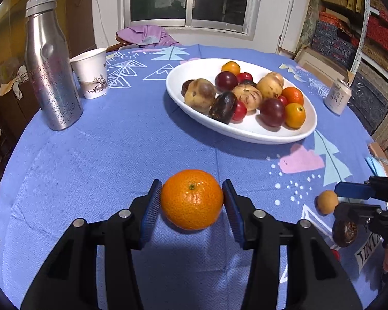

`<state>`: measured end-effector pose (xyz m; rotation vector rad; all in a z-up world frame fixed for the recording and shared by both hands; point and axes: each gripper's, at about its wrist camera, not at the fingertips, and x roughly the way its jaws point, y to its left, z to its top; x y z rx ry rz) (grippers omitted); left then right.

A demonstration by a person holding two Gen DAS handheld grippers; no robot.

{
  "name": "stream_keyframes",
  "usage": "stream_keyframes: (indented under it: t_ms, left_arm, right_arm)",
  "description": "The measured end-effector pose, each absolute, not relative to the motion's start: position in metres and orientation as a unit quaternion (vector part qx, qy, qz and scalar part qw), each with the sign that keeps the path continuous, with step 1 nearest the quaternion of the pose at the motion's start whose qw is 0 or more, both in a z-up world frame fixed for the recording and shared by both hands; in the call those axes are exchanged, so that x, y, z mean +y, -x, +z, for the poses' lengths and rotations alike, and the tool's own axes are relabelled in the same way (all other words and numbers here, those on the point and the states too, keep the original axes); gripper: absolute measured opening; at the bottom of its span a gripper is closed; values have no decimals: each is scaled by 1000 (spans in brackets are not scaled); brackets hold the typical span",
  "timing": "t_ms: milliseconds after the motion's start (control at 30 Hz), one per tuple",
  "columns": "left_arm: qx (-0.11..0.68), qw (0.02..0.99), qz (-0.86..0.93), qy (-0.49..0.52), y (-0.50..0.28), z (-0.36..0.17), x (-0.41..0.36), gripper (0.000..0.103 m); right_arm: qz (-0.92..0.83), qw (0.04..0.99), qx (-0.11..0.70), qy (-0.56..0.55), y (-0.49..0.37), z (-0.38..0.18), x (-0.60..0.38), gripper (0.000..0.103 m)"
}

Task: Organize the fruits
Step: 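Grasp a small tan round fruit with right while left lifts the orange, then release the orange into the plate with left while right releases the tan fruit there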

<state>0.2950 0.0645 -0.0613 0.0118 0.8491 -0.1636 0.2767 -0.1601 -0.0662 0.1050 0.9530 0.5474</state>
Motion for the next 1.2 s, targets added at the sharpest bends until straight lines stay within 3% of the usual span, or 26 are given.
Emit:
stream_keyframes:
  t_ms: [167, 467, 800, 1033, 1200]
  left_arm:
    - [412, 907, -78, -21, -294, -65, 58, 48]
    - [416, 906, -72, -25, -294, -70, 58, 48]
    - [400, 912, -88, -24, -288, -63, 52, 47]
    - [364, 924, -115, -26, -303, -17, 21, 47]
    - [366, 921, -132, -28, -338, -13, -15, 47]
  right_arm:
    - [232, 853, 466, -35, -281, -75, -161, 44]
    - [229, 853, 469, -5, -278, -83, -151, 27]
    - [227, 859, 457, -34, -282, -75, -162, 27]
    - [227, 891, 378, -110, -291, -19, -186, 27]
    - [203, 897, 370, -131, -341, 4, -186, 27]
